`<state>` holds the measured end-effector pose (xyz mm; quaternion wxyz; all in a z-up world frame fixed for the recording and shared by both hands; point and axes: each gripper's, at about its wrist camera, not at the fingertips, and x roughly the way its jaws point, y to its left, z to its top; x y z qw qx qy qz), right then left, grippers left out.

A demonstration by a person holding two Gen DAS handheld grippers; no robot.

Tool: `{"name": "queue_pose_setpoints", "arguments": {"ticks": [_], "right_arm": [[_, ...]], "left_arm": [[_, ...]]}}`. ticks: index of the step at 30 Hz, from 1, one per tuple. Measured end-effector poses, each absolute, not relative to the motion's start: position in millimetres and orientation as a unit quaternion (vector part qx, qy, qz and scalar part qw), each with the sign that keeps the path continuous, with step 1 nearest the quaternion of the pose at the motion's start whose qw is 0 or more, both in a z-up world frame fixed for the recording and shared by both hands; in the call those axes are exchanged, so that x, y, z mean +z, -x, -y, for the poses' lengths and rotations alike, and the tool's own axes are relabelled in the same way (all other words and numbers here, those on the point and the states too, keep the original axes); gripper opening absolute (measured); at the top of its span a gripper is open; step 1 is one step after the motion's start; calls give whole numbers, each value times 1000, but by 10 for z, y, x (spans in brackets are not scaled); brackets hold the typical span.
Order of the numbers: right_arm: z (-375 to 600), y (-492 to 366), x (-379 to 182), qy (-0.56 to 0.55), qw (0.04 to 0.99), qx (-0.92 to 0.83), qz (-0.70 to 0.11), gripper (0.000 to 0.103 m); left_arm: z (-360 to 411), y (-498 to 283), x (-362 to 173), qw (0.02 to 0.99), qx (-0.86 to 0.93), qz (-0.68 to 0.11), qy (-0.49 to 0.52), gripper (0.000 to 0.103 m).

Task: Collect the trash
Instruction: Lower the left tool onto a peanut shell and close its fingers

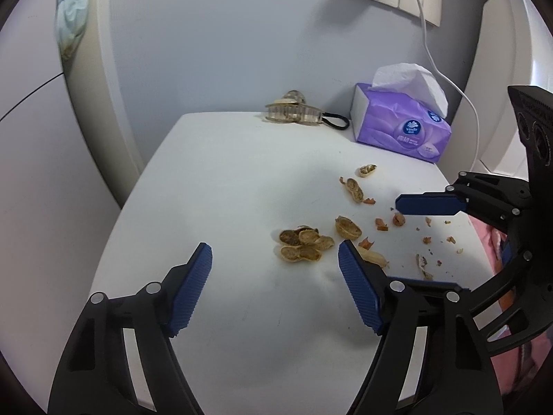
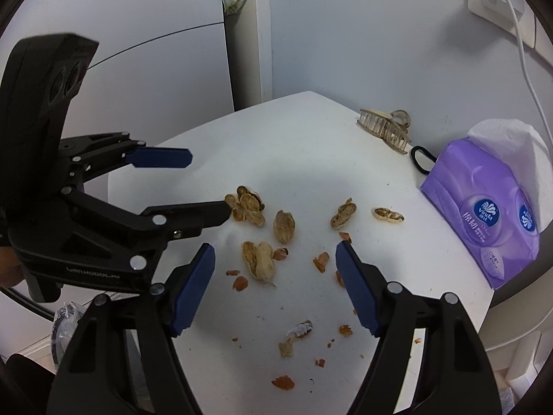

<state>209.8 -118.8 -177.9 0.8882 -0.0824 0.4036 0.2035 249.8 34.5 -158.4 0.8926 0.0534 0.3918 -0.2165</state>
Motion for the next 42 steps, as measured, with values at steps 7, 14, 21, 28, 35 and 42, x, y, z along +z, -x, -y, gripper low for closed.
{"name": "queue_pose_setpoints", "arguments": {"ticks": [7,14,21,28,35,42], "right_arm": [[1194,-2127,-1835,81,886,205,-409,62],[1173,-2171,-1875,85,880,208,-419,52],[1150,-2176,-1911,92,874,215,-425,46],[1117,-2197,-1908,95,872,223,-425,35],[1089,-2173,-1904,97,871,231,-423,22],[1084,-2143,-1903,92,870,234,-423,18]], "left_arm": [[-287,-2577,-1645,887,-243,-389,-61,73],[-205,-2672,-1696,879,-258,-394,-76,66],[-173,-2656,-1751,877,-264,-394,-80,56],[-146,-2610,-1774,877,-269,-389,-87,45],[-196,-2594,-1794,882,-261,-385,-82,32],[-211,-2569,-1791,881,-263,-384,-80,23]]}}
